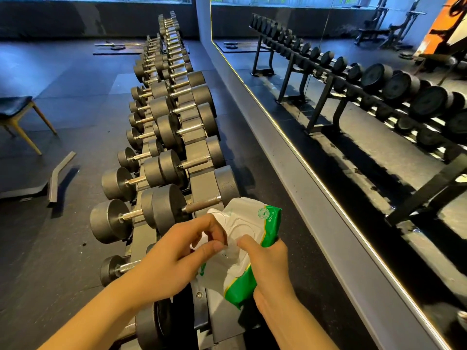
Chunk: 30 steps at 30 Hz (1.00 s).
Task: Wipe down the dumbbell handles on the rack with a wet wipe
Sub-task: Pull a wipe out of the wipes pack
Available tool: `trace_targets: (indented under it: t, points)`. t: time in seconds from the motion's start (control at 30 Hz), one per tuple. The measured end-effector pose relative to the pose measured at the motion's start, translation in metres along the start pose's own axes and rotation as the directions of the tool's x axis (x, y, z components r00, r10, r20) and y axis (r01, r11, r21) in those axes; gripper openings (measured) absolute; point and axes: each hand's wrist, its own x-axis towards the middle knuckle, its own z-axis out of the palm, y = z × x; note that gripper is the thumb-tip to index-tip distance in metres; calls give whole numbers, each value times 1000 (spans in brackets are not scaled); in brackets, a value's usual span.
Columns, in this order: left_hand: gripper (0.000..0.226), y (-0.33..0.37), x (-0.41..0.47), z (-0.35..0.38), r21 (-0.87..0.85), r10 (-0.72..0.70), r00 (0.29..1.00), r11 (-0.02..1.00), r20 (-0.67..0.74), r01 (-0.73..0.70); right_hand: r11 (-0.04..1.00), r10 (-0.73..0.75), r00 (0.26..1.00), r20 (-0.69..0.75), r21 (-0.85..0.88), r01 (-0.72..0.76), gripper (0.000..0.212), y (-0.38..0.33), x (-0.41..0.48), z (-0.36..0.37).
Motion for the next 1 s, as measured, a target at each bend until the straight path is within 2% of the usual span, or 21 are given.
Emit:
trace_targets:
  t: [0.13, 0.23, 0.33, 0.47, 0.57, 0.7, 0.8, 0.87, 1.0]
  points:
    - [8, -3, 9, 2, -226, -91, 993, 971, -74, 72, 998, -49, 999, 9, -45, 49, 44, 3, -1, 6]
    - [20, -8, 16, 4, -177, -139, 976, 978, -170, 109, 989, -85, 994, 72, -111, 93, 47, 3, -2, 9]
    - [18, -6, 14, 11, -128, -84, 976, 990, -202, 59, 990, -46, 994, 95, -125, 57, 53, 2, 2, 9]
    - [12, 4, 8, 14, -59, 67, 985, 995, -157, -77, 996, 31, 997, 73, -82, -25, 45, 2, 5, 9]
    - [10, 10, 4, 11, -35, 113, 982, 992, -151, -119, 996, 80, 995, 57, -40, -78, 55, 1, 4, 14]
    - [10, 13, 1, 11, -136, 55, 989, 988, -139, -74, 992, 128, 991, 42, 14, -128, 48, 0, 4, 20]
    - [11, 13, -4, 11, -72, 62, 998, 995, -27, -64, 990, 141, 989, 45, 14, -142, 55, 1, 5, 19]
    - [19, 13, -8, 9, -65, 43, 999, 997, 12, -42, 992, 128, 991, 47, 16, -129, 50, 3, 5, 16]
    - [16, 14, -8, 4, -278, -67, 996, 959, -51, 50, 994, 99, 994, 49, 45, -102, 47, 5, -1, 15]
